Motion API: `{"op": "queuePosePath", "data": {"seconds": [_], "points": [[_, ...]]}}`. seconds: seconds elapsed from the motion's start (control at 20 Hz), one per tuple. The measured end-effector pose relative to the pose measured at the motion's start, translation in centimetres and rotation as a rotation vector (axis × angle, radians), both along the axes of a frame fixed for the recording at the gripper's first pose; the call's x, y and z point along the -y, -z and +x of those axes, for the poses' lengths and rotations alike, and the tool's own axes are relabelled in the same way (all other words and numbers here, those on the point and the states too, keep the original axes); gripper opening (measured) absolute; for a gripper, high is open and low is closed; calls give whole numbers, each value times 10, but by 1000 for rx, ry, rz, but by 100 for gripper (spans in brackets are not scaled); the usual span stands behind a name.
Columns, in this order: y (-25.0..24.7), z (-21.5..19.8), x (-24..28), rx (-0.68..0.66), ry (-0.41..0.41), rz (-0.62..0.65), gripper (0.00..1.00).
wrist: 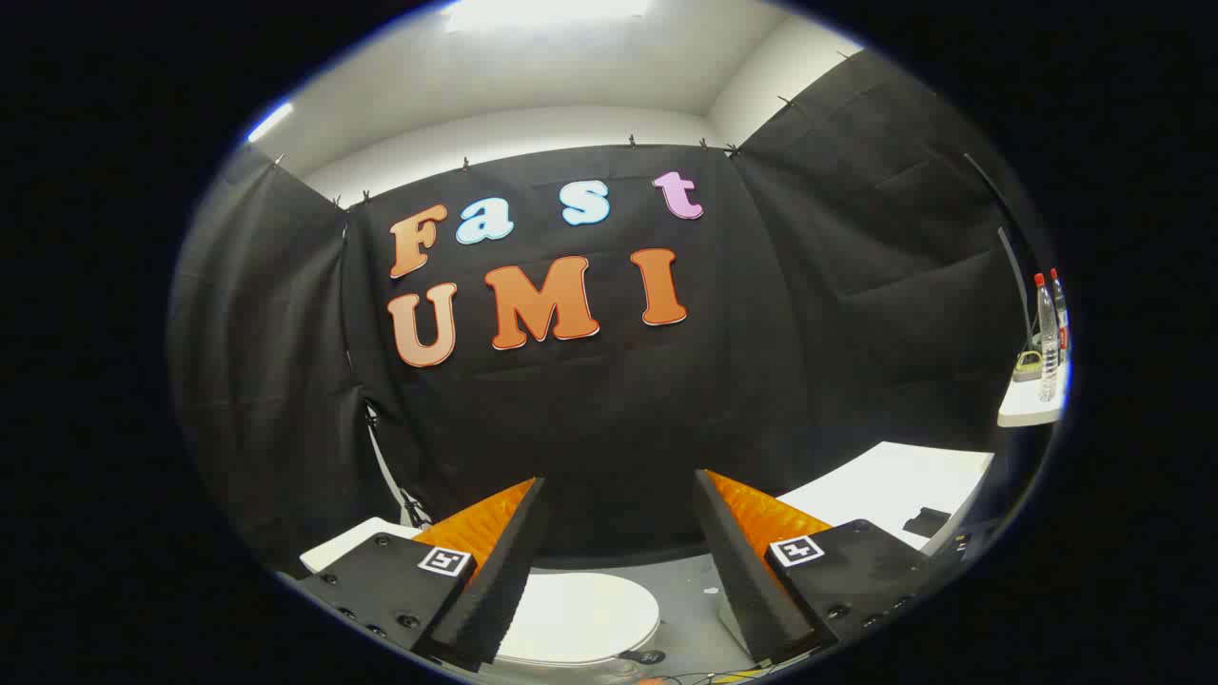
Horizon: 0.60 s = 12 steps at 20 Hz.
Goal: Open the toilet lid.
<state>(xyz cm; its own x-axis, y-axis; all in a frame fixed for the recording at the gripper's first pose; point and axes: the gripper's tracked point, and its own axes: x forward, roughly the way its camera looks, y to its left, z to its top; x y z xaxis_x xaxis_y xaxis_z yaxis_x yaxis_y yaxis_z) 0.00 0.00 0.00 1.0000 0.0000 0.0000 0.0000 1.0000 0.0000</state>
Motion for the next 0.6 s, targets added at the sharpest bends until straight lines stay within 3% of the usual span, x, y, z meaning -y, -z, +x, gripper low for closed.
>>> {"op": "queuePosePath", "data": {"seconds": [0.35, 0.6], "points": [[-24, -9, -23, 35, -7, -168, 98], [-24, -14, -44, 29, -36, -202, 98]]}}
